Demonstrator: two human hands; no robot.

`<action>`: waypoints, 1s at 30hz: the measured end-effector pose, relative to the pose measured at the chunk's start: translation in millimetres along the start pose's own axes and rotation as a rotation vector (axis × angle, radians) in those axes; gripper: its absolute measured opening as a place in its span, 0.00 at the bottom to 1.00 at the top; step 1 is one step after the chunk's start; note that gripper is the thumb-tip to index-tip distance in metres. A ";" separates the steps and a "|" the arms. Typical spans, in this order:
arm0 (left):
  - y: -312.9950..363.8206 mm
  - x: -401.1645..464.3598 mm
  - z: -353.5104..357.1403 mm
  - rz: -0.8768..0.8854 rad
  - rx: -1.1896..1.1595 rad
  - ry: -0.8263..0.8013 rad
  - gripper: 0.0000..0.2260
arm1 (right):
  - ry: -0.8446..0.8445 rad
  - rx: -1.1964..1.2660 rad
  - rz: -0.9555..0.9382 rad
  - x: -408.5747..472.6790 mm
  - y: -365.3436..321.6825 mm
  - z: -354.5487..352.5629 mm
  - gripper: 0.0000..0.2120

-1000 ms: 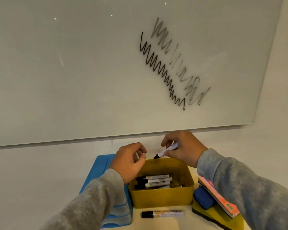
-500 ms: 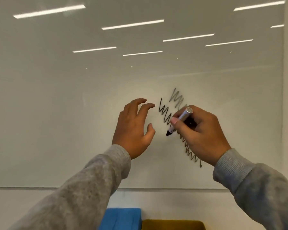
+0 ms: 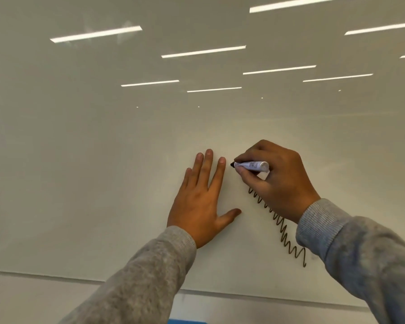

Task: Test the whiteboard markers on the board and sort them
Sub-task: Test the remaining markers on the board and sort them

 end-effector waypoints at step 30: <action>-8.9 -7.2 6.8 0.058 0.083 0.002 0.46 | -0.236 -0.094 -0.168 -37.2 2.7 18.8 0.08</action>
Point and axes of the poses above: each hand's wrist, its own x-axis towards the middle knuckle, its own z-axis out of the palm, y = z × x, the point moved 1 cm from there along x, towards the middle knuckle, and after that the axes turned 1 degree about -y, right-handed, at the moved point
